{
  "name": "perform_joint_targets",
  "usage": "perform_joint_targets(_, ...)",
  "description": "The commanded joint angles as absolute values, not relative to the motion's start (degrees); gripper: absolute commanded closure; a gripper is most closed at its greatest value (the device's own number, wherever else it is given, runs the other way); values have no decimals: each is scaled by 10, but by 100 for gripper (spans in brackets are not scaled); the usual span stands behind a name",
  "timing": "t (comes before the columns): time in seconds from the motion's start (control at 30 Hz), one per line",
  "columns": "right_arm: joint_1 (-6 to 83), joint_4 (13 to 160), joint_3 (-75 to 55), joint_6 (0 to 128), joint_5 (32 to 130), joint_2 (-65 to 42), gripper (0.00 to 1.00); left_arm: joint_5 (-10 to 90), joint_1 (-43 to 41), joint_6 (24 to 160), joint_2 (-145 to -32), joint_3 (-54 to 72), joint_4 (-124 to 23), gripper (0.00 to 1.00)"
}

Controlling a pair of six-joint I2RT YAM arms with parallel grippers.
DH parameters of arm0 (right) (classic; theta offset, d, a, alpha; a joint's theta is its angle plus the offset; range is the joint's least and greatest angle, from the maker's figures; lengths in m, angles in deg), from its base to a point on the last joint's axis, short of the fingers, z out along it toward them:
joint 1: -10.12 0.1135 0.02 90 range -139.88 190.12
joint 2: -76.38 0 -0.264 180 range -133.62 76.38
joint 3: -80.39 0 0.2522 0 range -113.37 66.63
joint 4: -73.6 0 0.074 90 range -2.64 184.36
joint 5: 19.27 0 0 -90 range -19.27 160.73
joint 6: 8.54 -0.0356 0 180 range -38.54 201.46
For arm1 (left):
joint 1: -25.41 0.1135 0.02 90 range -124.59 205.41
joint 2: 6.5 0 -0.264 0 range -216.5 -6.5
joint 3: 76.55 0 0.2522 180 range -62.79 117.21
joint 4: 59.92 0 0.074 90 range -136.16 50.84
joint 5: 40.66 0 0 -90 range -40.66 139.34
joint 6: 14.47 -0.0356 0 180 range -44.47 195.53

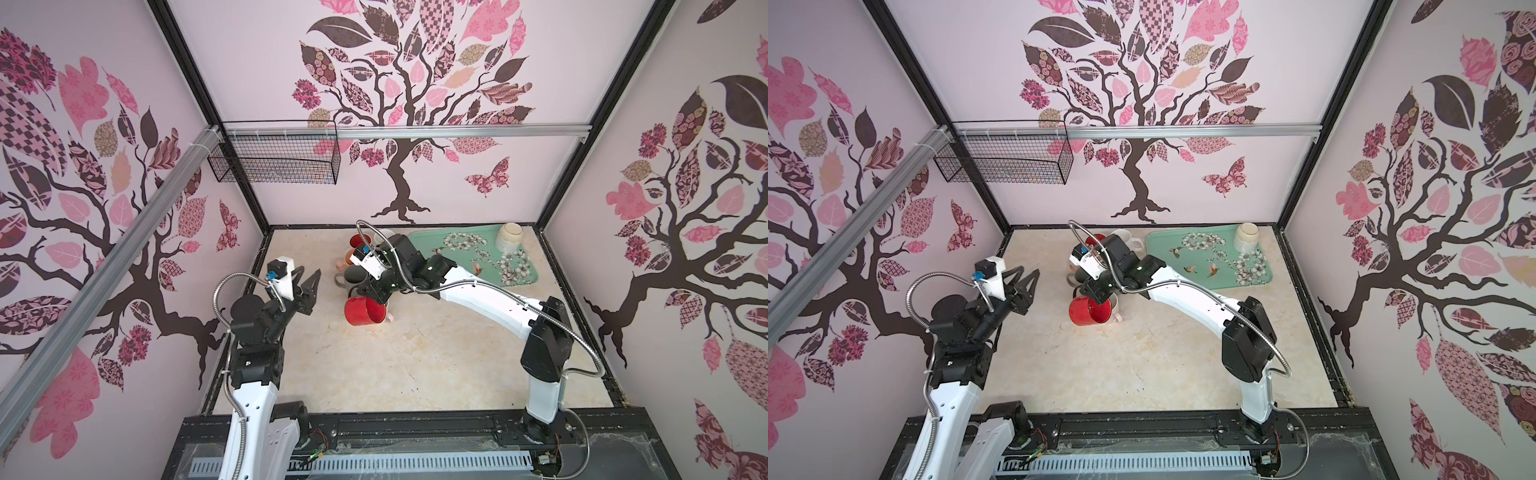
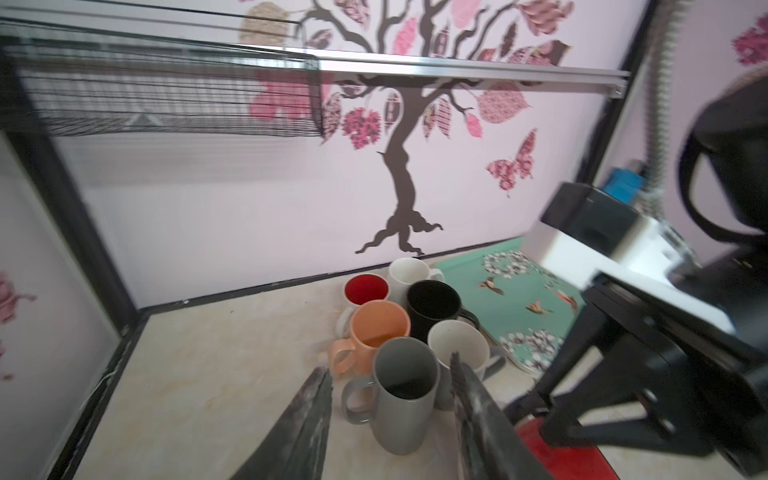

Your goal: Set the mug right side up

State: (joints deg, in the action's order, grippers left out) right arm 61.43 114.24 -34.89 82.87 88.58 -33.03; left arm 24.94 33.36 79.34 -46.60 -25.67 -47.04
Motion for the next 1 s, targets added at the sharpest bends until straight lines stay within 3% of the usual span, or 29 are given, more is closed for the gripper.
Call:
perform_joint_targets(0.0, 657, 1158, -421, 853, 839, -364, 100, 357, 368, 907, -512, -202, -425, 48)
perform_joint_targets(0.13, 692, 1200, -475, 879, 795, -407, 100, 367, 414, 984, -589, -154, -367, 47)
perform_joint_targets(0.33, 716, 1249, -544, 891, 778, -482, 100, 258, 521, 1084, -694, -148, -397, 49)
perform_joint_targets(0.8, 722, 1375, -791, 932, 690, -704, 100, 173, 532, 1046, -841, -104, -375, 50)
perform_joint_targets(0.97, 721, 1355, -809, 951, 674, -732, 100, 142, 531, 1039, -864, -93, -376, 50)
